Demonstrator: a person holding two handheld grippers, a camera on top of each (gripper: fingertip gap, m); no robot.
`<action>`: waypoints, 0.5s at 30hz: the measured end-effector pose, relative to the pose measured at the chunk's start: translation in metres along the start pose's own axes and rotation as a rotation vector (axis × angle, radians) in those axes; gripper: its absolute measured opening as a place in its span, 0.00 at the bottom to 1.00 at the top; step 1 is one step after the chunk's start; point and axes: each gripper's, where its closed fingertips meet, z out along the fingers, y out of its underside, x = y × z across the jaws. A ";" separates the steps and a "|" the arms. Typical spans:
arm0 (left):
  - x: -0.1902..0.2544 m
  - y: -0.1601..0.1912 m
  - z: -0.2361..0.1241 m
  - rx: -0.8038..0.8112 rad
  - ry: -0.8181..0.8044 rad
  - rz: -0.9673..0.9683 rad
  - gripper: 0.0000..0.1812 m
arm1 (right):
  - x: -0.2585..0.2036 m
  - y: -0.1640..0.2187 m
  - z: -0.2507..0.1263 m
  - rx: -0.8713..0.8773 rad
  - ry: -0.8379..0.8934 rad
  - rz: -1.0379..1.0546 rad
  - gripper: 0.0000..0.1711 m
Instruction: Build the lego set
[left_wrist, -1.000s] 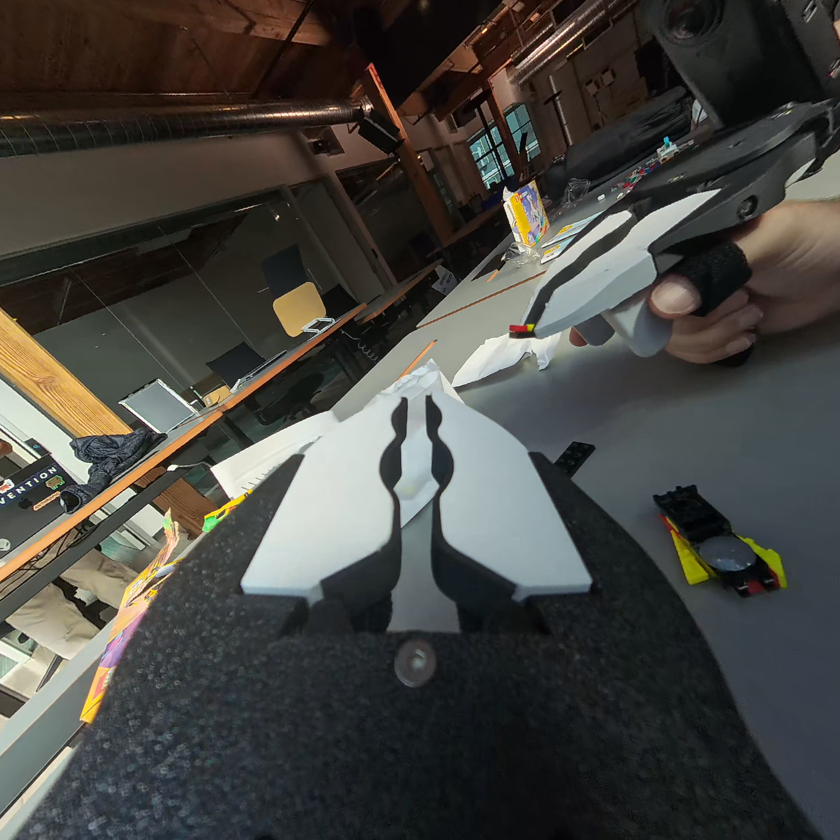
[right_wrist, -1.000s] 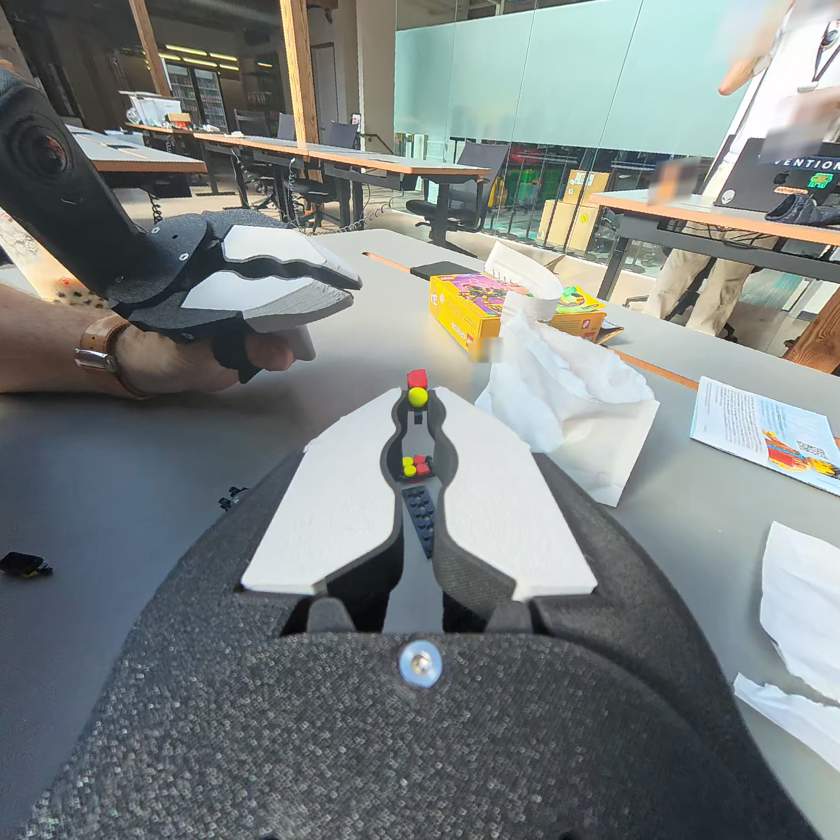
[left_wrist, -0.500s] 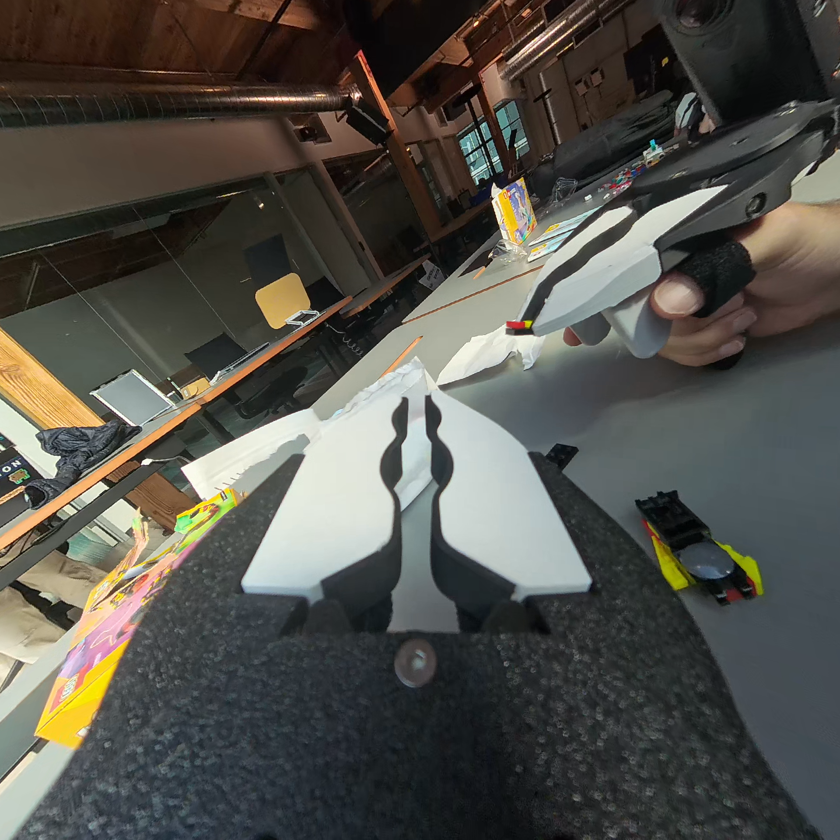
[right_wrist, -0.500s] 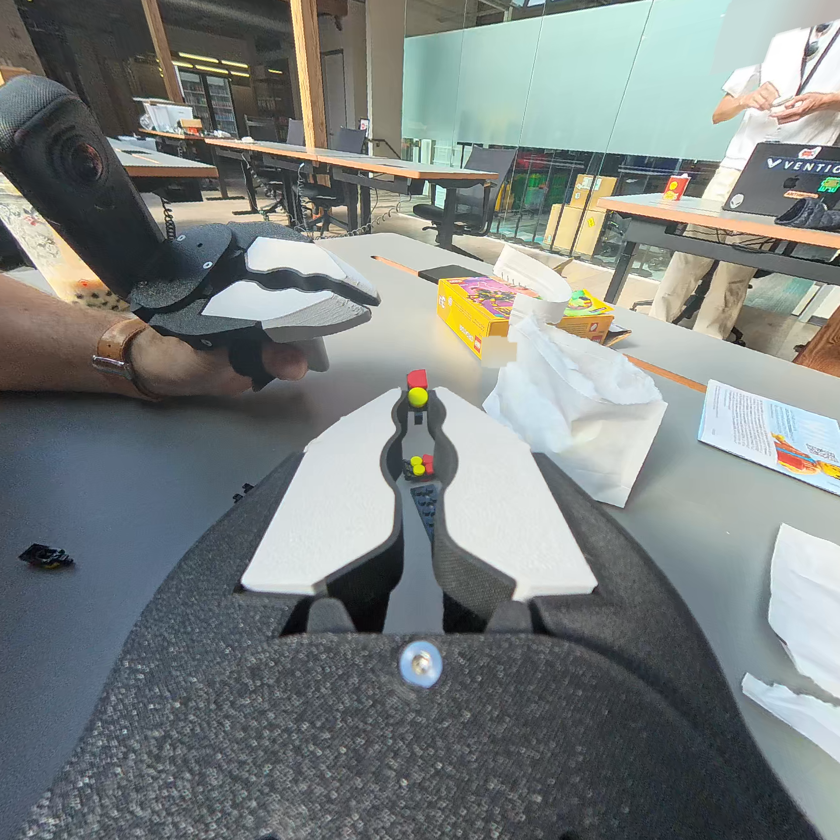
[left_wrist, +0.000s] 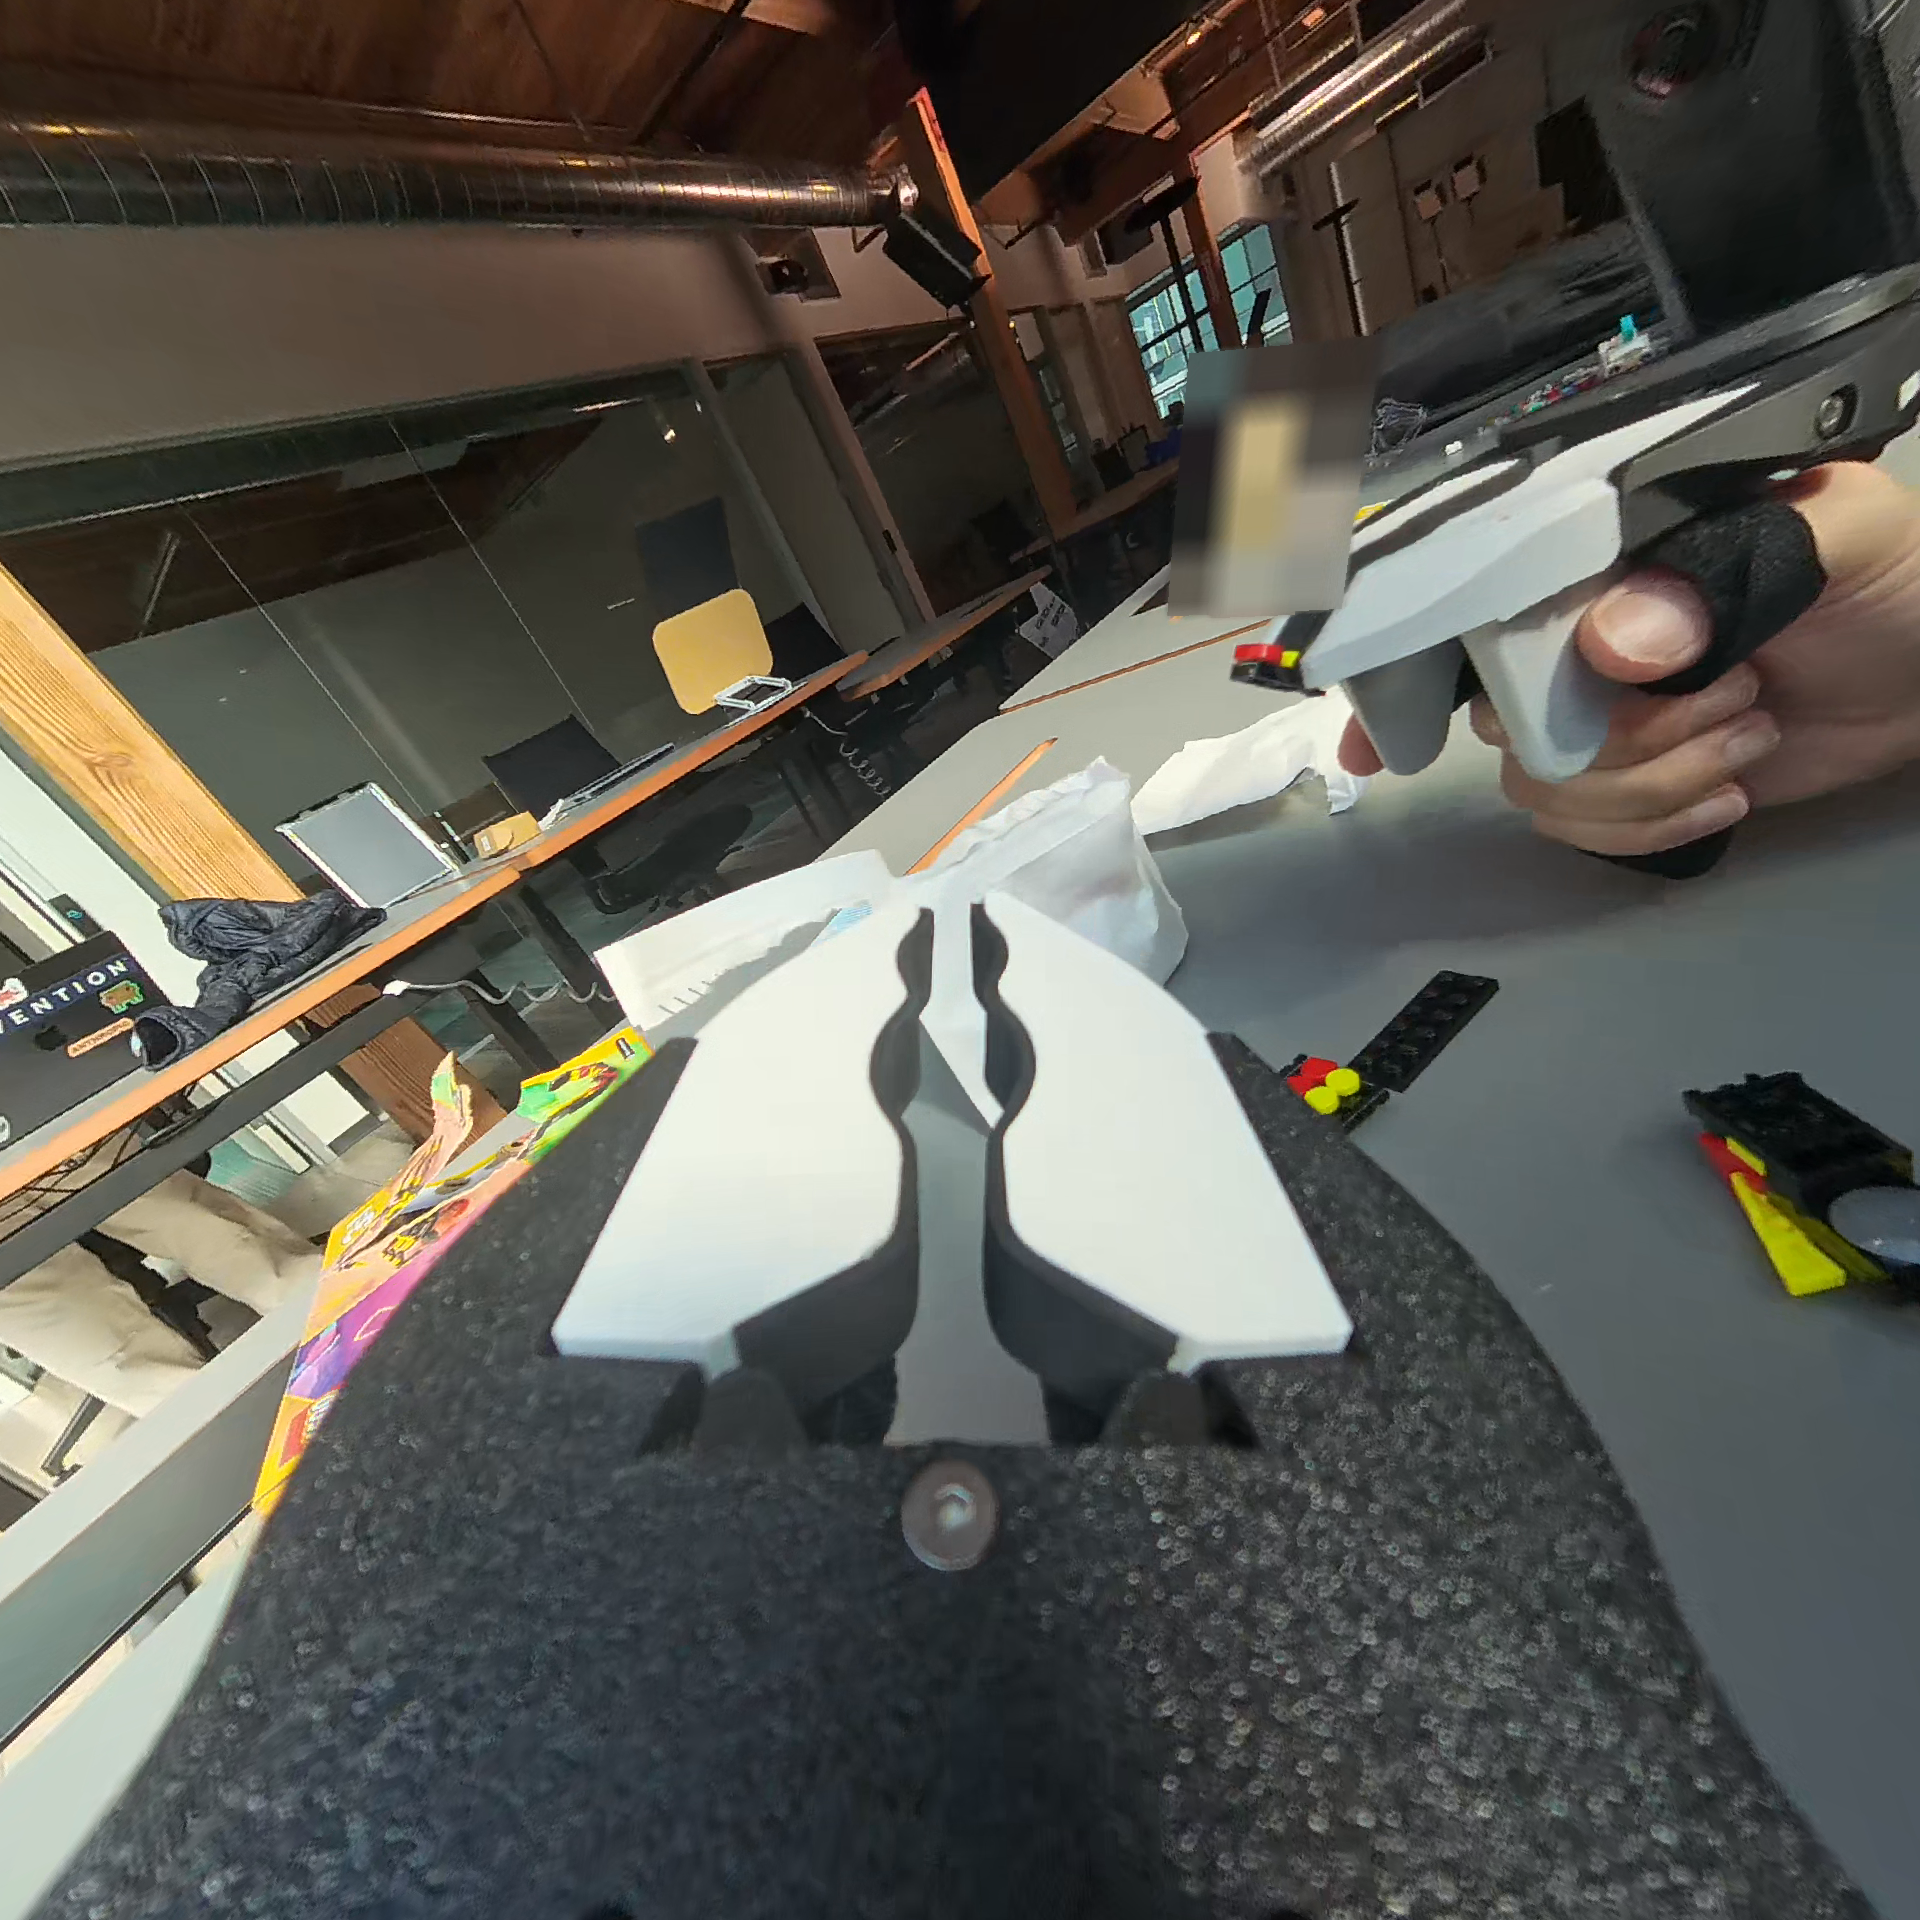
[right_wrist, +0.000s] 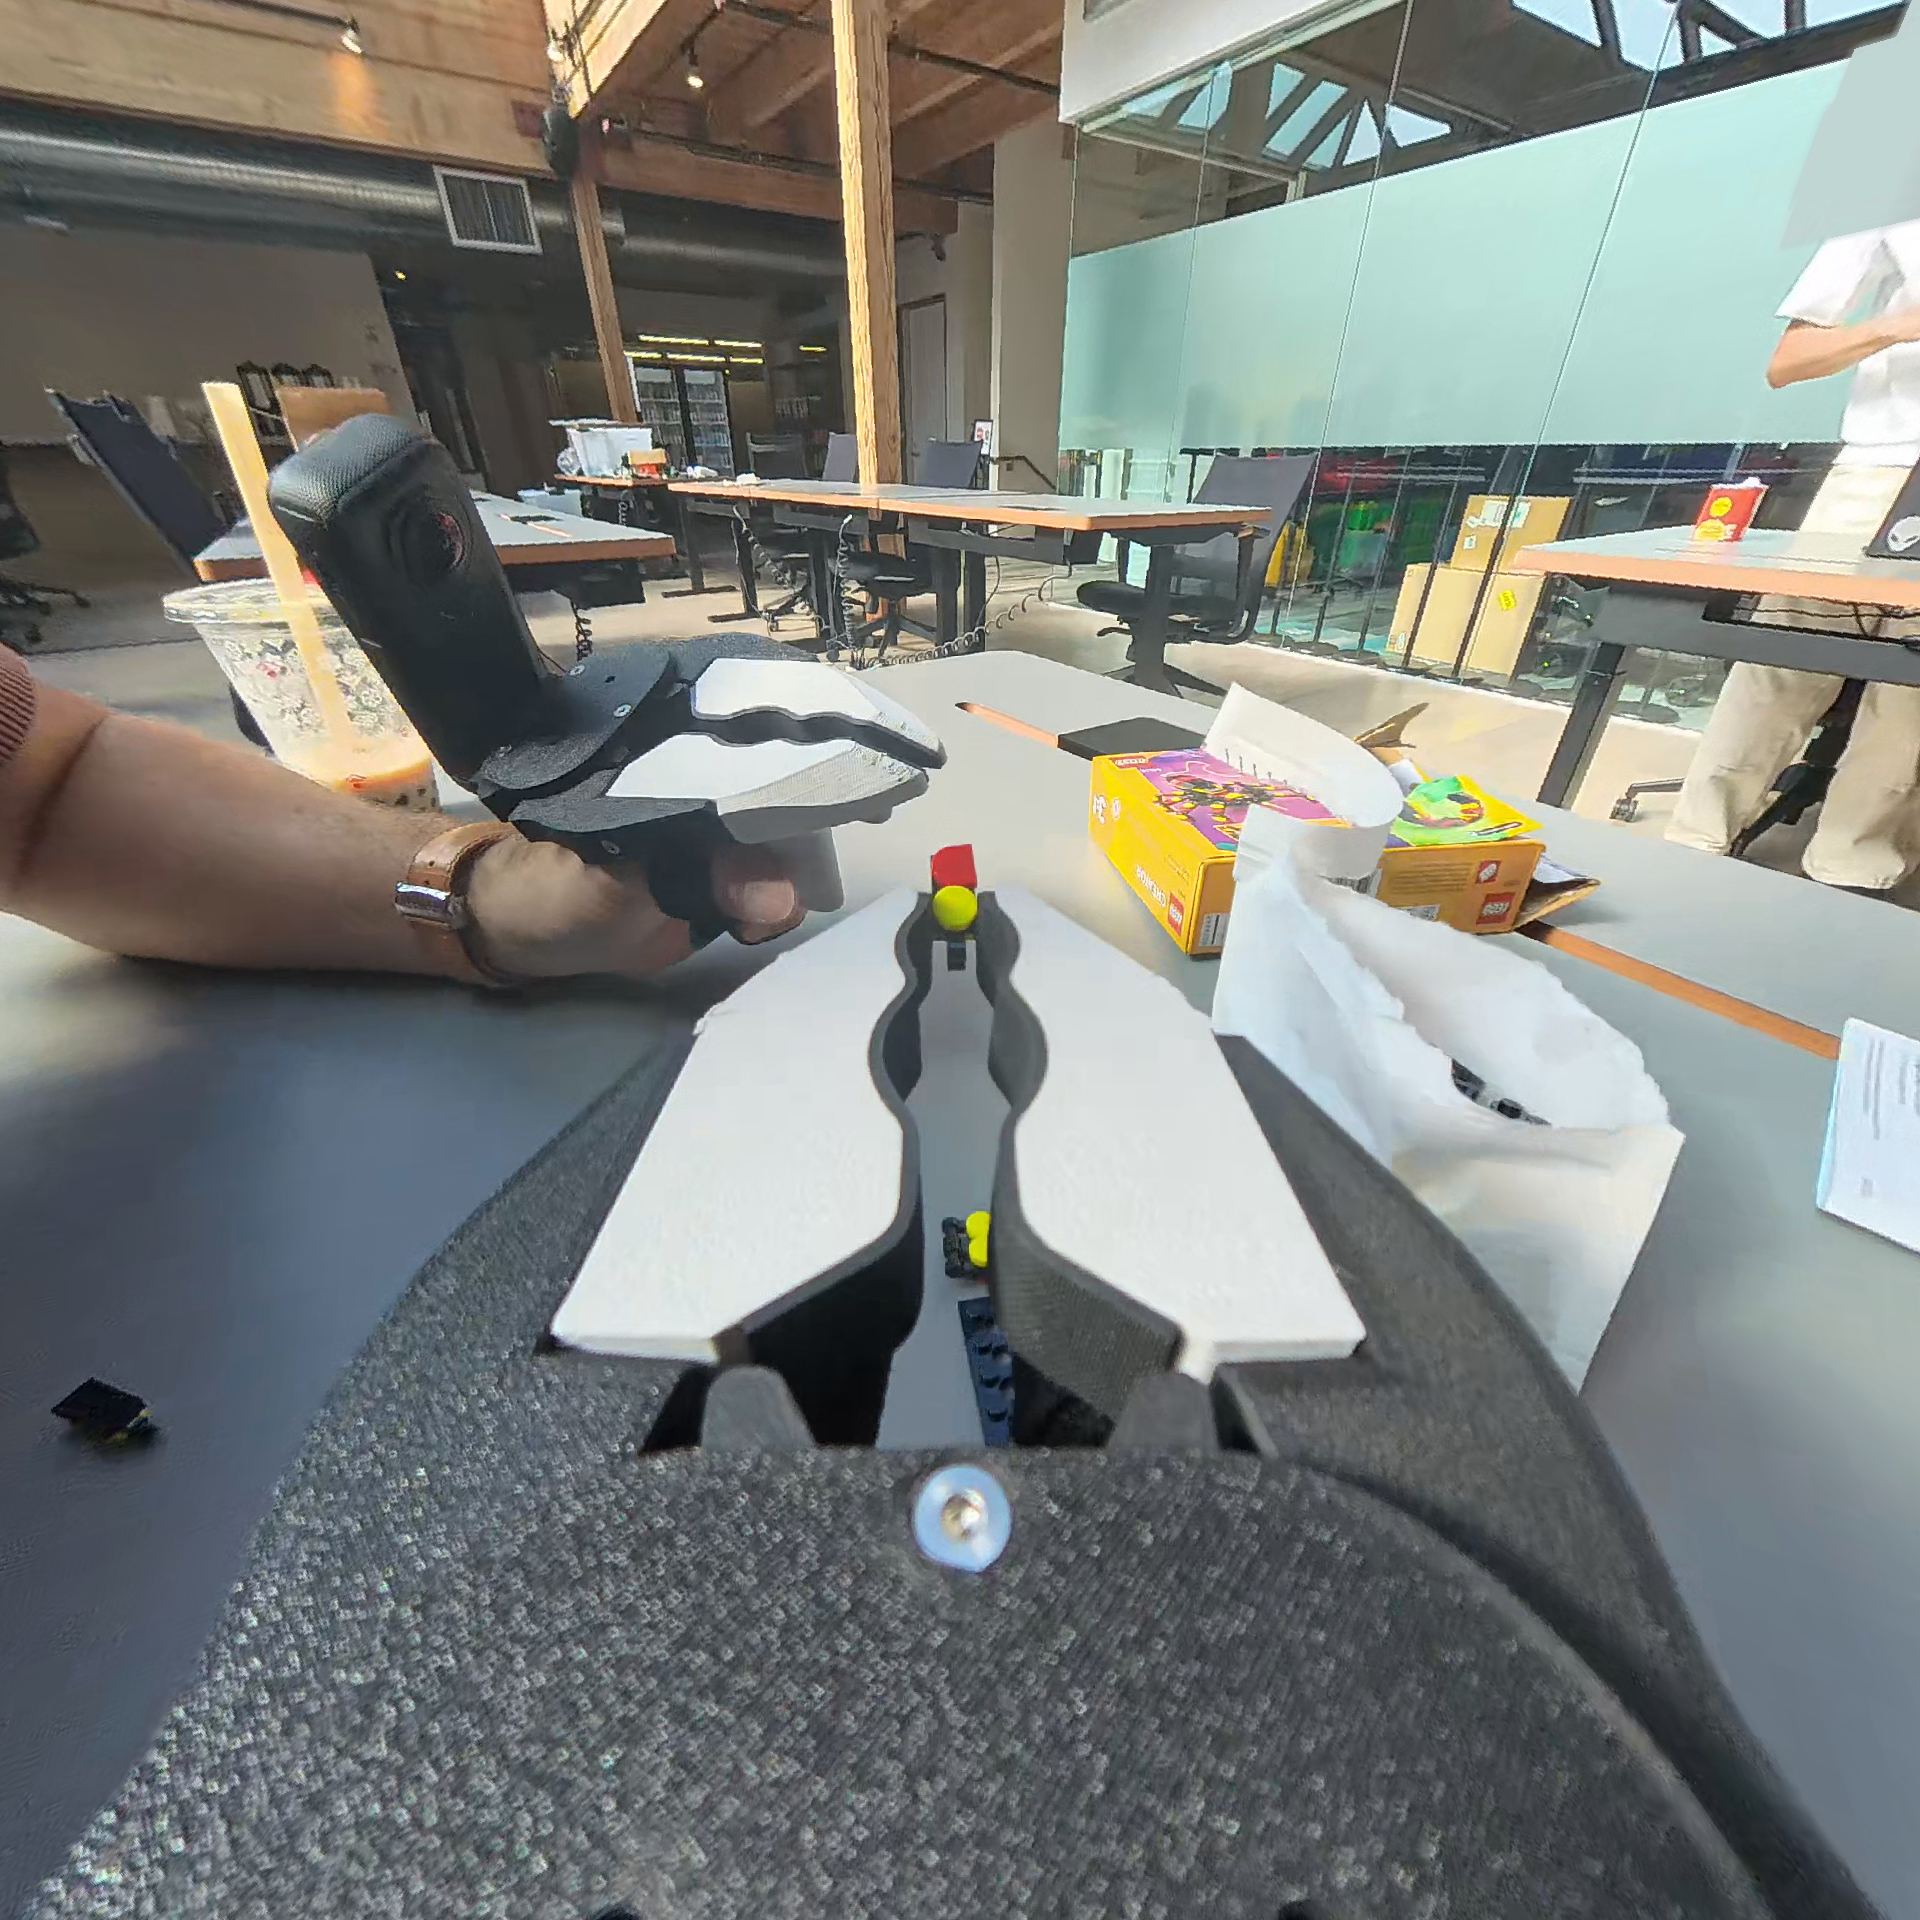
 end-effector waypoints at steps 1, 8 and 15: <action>0.001 0.001 0.000 -0.001 0.004 -0.005 0.03 | 0.000 0.001 -0.002 0.000 0.003 0.009 0.04; 0.032 -0.019 -0.001 0.118 0.216 -0.065 0.04 | -0.003 0.008 -0.001 -0.071 -0.010 -0.024 0.04; 0.078 -0.024 -0.001 0.098 0.534 -0.145 0.08 | -0.038 0.029 0.005 -0.229 -0.122 -0.299 0.04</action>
